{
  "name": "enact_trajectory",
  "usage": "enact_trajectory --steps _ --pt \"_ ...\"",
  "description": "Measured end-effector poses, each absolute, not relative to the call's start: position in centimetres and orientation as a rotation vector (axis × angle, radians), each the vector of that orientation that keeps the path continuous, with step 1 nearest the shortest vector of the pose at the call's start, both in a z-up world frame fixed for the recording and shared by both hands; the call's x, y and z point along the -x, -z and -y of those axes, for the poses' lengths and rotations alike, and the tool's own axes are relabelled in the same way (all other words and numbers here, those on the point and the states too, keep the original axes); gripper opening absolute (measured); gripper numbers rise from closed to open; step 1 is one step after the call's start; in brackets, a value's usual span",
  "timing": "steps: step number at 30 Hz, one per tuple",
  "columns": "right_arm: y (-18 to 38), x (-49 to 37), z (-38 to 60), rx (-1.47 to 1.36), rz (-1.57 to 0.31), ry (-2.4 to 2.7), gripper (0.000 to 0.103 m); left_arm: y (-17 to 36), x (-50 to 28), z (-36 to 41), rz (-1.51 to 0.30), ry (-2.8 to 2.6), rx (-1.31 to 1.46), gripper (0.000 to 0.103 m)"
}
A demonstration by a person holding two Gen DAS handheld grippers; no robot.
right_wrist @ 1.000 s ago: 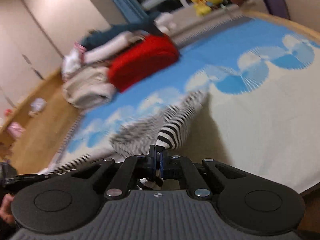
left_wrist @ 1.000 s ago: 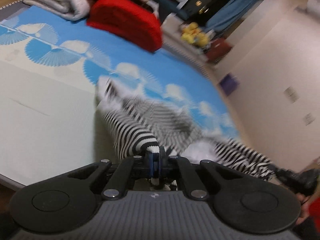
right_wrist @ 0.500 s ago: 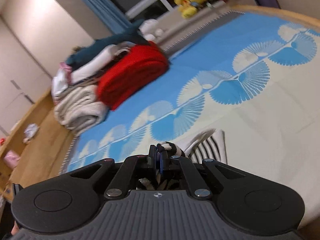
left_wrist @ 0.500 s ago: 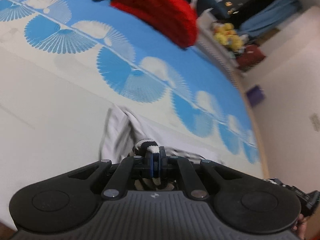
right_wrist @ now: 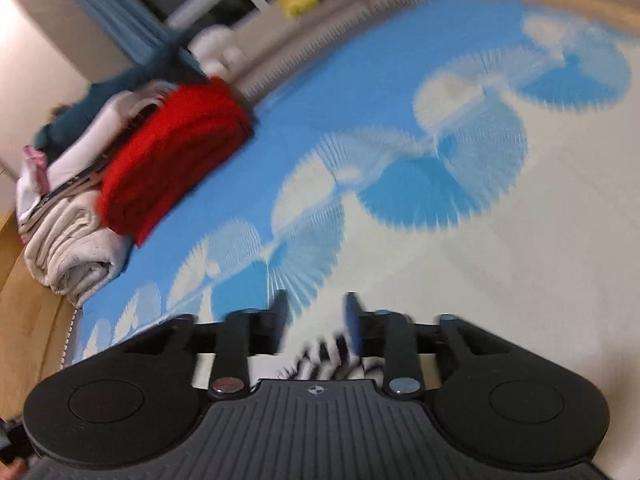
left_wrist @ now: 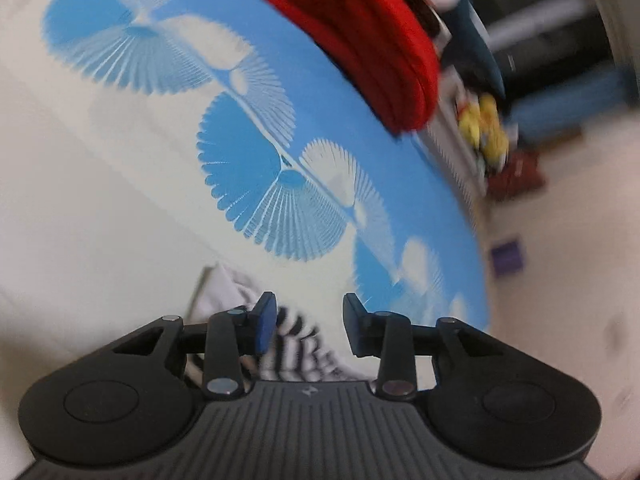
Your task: Fold small clothes
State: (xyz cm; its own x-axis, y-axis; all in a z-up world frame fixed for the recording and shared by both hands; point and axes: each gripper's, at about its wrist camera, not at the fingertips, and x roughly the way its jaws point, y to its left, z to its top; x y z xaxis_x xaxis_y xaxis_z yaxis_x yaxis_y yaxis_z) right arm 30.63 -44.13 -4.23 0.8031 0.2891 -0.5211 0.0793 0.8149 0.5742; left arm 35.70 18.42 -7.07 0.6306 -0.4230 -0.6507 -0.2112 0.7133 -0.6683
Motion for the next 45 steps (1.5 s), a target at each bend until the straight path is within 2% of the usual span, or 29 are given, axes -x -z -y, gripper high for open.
enact_trajectory --steps 4,6,7,8,11,13,15,16,17,19,20,22,25,28,32,37,40,43,45 --pt "6.3 -30.8 41.2 -0.405 -0.758 -0.226 0.048 7.1 -35.6 -14.4 -0.957 0.175 0.435 0.041" --pt "6.6 -30.5 39.3 -0.298 -0.772 -0.272 0.047 7.2 -35.1 -11.9 -0.942 0.206 0.256 0.051" --pt "6.6 -30.5 38.4 -0.253 -0.77 -0.288 0.048 7.2 -34.8 -10.7 -0.925 0.225 0.178 0.061" --pt "6.4 -30.5 37.6 -0.218 -0.76 -0.307 0.05 7.3 -34.2 -9.7 -0.904 0.241 0.109 0.071" --pt "6.2 -30.4 35.4 -0.104 -0.733 -0.342 0.067 8.3 -33.6 -6.8 -0.865 0.257 -0.069 0.076" --pt "6.7 -30.7 34.4 -0.054 -0.759 -0.353 0.067 9.4 -33.8 -5.5 -0.874 0.254 -0.153 0.073" --pt "7.2 -31.0 33.2 0.029 -0.78 -0.329 0.065 10.2 -33.9 -4.7 -0.862 0.239 -0.214 0.061" --pt "7.6 -31.2 32.6 0.086 -0.781 -0.313 0.063 10.7 -34.2 -4.6 -0.871 0.23 -0.229 0.046" --pt "7.9 -31.4 32.1 0.124 -0.776 -0.309 0.055 11.1 -34.5 -4.6 -0.899 0.226 -0.235 0.026" --pt "8.5 -31.9 31.5 0.182 -0.773 -0.299 0.025 11.7 -35.2 -4.9 -0.938 0.222 -0.218 0.011" --pt "8.6 -32.2 31.4 0.189 -0.779 -0.302 0.004 11.5 -35.3 -5.2 -0.928 0.225 -0.206 0.008" --pt "7.7 -32.6 31.9 0.146 -0.734 -0.298 0.004 9.9 -35.2 -5.7 -0.835 0.198 -0.195 0.005" --pt "4.4 -32.4 33.8 -0.021 -0.572 -0.244 0.003 7.3 -35.4 -8.0 -0.698 0.138 -0.008 0.005" --pt "3.5 -33.3 34.5 -0.091 -0.492 -0.165 0.003 7.9 -36.7 -8.2 -0.72 0.103 0.017 0.005" --pt "5.4 -36.1 33.0 -0.032 -0.556 -0.121 0.003 9.6 -39.0 -7.4 -0.79 0.064 0.005 0.005" --pt "8.7 -39.2 31.0 0.047 -0.664 -0.061 0.003 12.1 -41.7 -9.0 -0.889 0.026 0.186 0.006" --pt "11.5 -40.5 29.8 0.077 -0.771 -0.049 0.003 14.4 -43.1 -9.0 -0.994 -0.017 0.207 0.01" --pt "12.6 -41.1 29.0 0.102 -0.8 -0.035 0.006 15.3 -43.3 -9.3 -1.018 -0.012 0.232 0.013" --pt "12.0 -41.2 29.0 0.07 -0.817 -0.043 0.016 14.7 -43.2 -9.8 -1.022 -0.001 0.251 0.019"
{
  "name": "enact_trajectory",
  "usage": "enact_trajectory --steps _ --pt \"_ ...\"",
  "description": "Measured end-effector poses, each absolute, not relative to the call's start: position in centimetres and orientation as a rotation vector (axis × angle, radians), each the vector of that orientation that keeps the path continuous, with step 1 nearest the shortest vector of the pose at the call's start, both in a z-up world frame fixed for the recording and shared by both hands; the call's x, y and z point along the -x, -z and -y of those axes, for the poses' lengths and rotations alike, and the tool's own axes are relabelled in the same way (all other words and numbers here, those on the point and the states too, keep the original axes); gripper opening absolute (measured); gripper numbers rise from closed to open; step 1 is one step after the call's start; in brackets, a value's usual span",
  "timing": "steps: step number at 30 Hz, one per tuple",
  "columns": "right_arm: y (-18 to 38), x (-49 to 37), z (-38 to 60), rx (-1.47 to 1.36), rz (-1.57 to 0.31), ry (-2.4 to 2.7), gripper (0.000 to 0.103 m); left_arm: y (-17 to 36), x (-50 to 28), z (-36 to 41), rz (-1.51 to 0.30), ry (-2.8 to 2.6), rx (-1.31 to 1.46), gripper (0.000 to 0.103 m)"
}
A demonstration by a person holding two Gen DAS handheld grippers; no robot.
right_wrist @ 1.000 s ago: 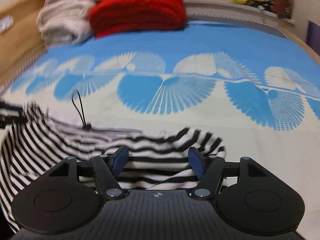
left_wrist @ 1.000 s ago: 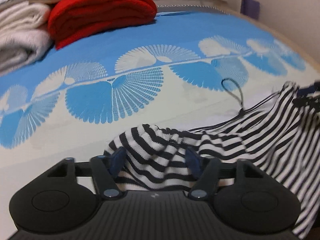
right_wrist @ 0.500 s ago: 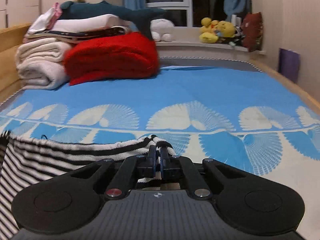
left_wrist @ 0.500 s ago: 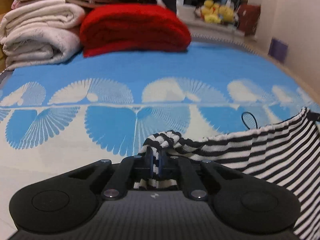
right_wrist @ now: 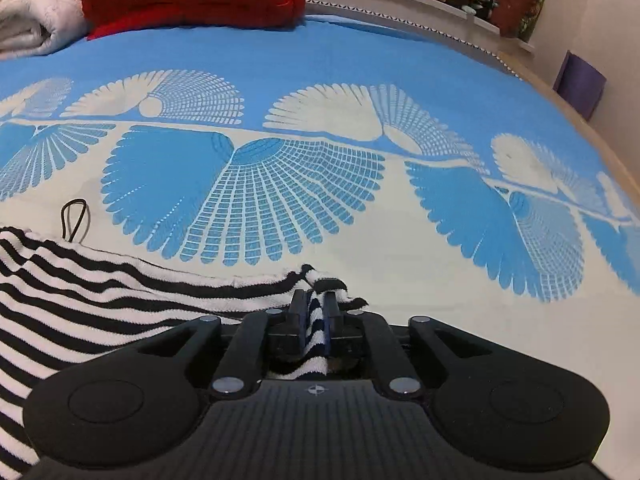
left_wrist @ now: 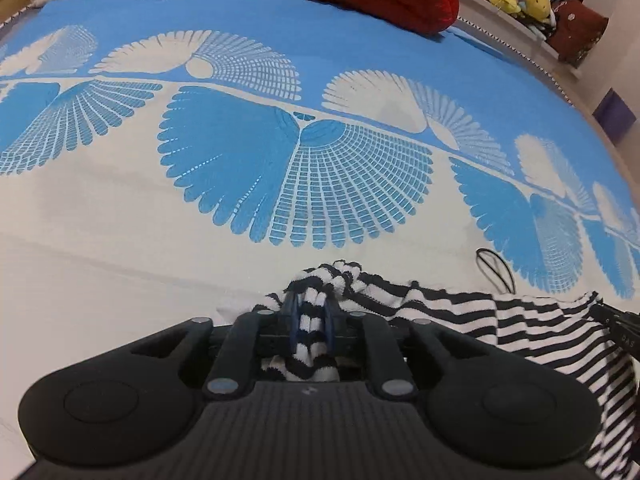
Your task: Fold small clothes
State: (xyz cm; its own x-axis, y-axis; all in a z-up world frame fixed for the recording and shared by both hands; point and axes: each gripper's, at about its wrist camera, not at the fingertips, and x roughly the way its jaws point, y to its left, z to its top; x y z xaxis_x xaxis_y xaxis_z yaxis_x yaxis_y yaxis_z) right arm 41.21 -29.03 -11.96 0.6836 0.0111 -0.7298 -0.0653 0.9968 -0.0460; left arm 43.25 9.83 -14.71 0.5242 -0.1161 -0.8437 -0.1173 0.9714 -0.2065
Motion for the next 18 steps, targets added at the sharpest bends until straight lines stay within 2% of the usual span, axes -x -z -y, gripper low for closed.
enact_trajectory --steps 1,2,3,4,6,11,18 --pt "11.2 -40.9 29.7 0.019 -0.809 -0.048 0.019 14.1 -43.0 -10.4 -1.02 0.002 0.277 0.03" --pt "10.0 -40.4 30.6 -0.036 -0.788 -0.05 0.03 13.5 -42.6 -11.1 -1.013 0.0 0.308 0.047" --pt "8.9 -39.7 31.6 -0.088 -0.761 -0.044 0.04 12.6 -42.0 -12.0 -1.002 -0.003 0.347 0.055" --pt "7.7 -38.7 32.8 -0.133 -0.733 -0.03 0.044 11.7 -41.1 -12.4 -0.989 0.003 0.38 0.062" --pt "6.0 -36.8 35.0 -0.193 -0.715 -0.017 0.05 9.5 -38.9 -14.1 -0.958 0.033 0.451 0.064" --pt "4.3 -30.6 40.6 -0.323 -0.788 -0.037 0.05 6.7 -32.4 -17.1 -0.967 0.0 0.516 0.063" --pt "9.8 -24.9 42.9 -0.428 -1.083 -0.122 0.051 10.8 -27.9 -17.3 -1.227 0.001 0.537 0.061"
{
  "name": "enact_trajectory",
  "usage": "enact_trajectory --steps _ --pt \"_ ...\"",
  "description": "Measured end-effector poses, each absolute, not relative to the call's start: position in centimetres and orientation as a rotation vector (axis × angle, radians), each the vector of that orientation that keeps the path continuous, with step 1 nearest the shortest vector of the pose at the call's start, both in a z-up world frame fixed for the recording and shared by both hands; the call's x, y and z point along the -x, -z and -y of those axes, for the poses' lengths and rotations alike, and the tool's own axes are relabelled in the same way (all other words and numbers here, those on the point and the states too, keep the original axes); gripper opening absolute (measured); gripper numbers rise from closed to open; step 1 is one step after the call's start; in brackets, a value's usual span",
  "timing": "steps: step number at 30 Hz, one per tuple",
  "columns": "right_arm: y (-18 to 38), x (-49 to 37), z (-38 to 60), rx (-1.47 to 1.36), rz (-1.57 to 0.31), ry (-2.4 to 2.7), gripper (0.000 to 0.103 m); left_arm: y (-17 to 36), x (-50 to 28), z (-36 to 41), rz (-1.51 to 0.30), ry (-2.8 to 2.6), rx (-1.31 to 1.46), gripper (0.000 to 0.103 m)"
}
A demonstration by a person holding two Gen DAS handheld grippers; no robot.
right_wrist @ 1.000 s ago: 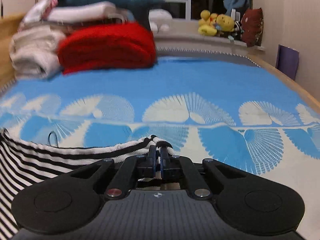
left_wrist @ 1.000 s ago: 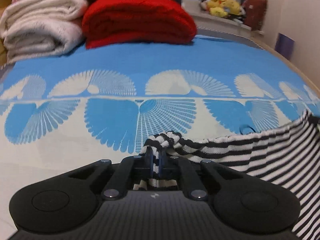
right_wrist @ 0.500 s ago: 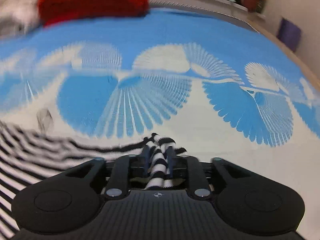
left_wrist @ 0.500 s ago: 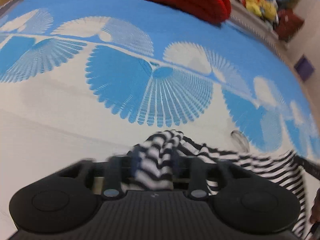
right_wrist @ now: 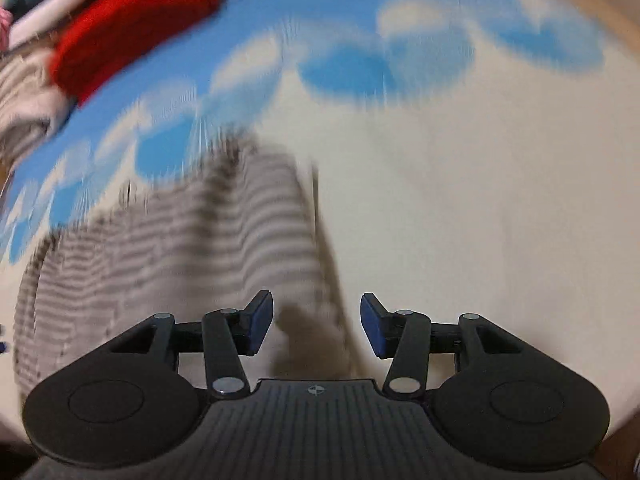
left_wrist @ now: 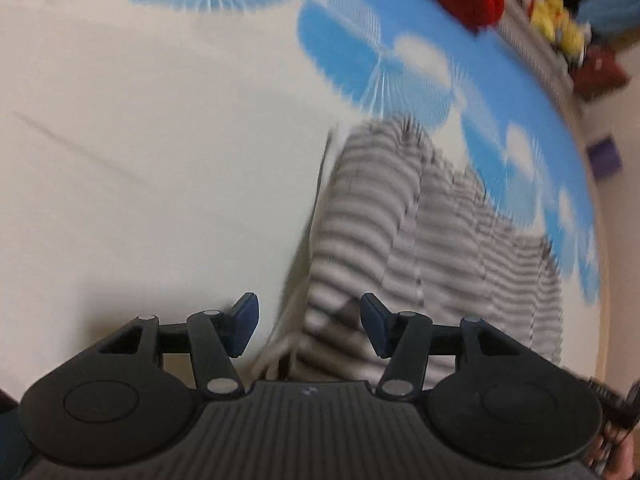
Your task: Fold small clothes
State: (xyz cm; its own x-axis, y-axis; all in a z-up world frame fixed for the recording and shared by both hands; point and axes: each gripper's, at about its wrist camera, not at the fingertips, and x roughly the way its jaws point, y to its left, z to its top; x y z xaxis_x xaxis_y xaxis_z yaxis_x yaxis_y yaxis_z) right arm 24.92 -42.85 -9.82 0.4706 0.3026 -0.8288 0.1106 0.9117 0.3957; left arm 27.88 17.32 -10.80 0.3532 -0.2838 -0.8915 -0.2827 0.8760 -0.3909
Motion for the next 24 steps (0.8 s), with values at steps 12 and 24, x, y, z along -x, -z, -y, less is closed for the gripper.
enact_trajectory --steps 12,24 --pt "7.6 -23.4 43.4 -0.475 -0.94 -0.199 0.007 8.6 -26.7 -17.0 -1.112 0.074 0.5 0.003" --pt "11.4 -23.8 42.6 -0.283 -1.181 -0.108 0.008 11.4 -27.0 -13.3 -1.361 0.038 0.166 0.009"
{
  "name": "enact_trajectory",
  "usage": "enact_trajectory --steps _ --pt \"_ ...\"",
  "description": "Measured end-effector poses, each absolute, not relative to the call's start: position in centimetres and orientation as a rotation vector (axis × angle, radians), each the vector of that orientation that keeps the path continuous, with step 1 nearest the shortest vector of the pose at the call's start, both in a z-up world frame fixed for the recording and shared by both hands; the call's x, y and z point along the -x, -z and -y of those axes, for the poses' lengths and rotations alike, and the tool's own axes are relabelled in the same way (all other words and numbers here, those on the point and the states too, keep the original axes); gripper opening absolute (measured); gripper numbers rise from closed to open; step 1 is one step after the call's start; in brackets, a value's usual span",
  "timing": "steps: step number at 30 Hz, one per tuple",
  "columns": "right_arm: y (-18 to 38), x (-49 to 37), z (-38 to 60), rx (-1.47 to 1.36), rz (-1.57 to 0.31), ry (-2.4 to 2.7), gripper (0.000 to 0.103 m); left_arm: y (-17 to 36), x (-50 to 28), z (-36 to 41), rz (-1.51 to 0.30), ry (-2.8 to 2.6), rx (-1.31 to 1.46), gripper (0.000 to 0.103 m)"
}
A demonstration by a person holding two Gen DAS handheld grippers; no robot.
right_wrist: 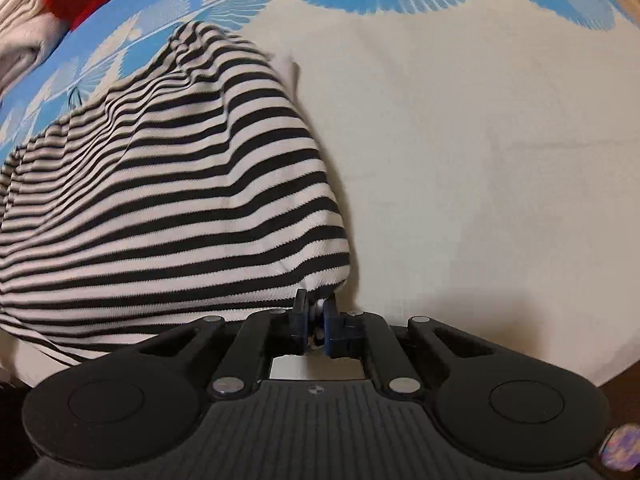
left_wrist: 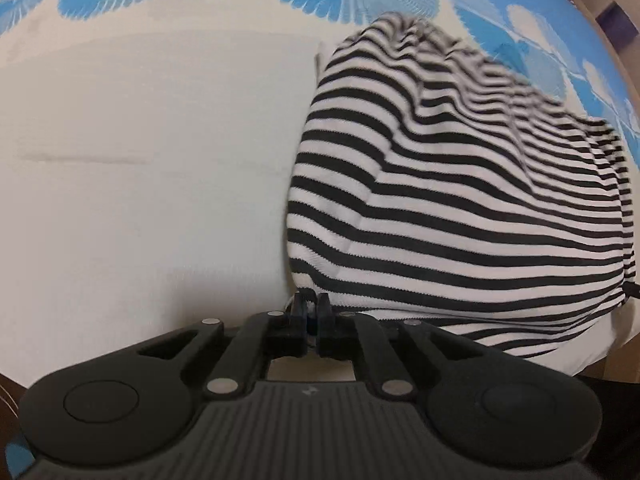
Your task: Fold small clothes
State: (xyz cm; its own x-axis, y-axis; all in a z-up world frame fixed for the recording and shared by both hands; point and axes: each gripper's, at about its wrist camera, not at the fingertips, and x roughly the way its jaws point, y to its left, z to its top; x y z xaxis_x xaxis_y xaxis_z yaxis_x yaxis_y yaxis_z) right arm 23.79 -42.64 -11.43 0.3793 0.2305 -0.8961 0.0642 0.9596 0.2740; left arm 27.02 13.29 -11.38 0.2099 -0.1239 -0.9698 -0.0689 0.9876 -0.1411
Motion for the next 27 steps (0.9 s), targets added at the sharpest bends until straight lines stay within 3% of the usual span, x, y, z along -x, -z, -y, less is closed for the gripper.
enact_trajectory --steps 4,7,12,15,19,22,24,27 --pt "8.8 -22.0 43.1 -0.268 -1.016 -0.041 0.011 8.6 -26.3 -13.8 -1.202 0.033 0.204 0.018" --pt "6.7 -21.0 42.6 -0.258 -0.868 -0.148 0.016 7.5 -26.5 -13.1 -1.13 0.133 0.281 0.018" --pt "8.8 -21.8 38.0 -0.077 -0.982 -0.351 0.02 10.1 -27.0 -9.1 -1.201 0.242 0.156 0.025" --pt "12.2 -22.8 36.5 0.105 -1.136 -0.31 0.021 13.6 -28.1 -9.2 -1.329 0.109 0.063 0.022" --pt "11.5 -23.6 37.1 0.06 -1.116 -0.289 0.021 12.3 -29.6 -12.6 -1.209 -0.123 0.18 0.021" --pt "9.3 -24.3 37.0 0.03 -0.977 -0.279 0.025 10.1 -30.0 -12.9 -1.067 -0.108 0.237 0.022" --pt "8.2 -25.4 37.2 -0.017 -0.89 -0.264 0.029 9.5 -30.5 -12.0 -1.021 -0.021 0.27 0.027" --pt "8.0 -28.0 37.3 -0.009 -0.818 -0.161 0.043 9.5 -32.0 -9.6 -0.991 0.009 0.152 0.047"
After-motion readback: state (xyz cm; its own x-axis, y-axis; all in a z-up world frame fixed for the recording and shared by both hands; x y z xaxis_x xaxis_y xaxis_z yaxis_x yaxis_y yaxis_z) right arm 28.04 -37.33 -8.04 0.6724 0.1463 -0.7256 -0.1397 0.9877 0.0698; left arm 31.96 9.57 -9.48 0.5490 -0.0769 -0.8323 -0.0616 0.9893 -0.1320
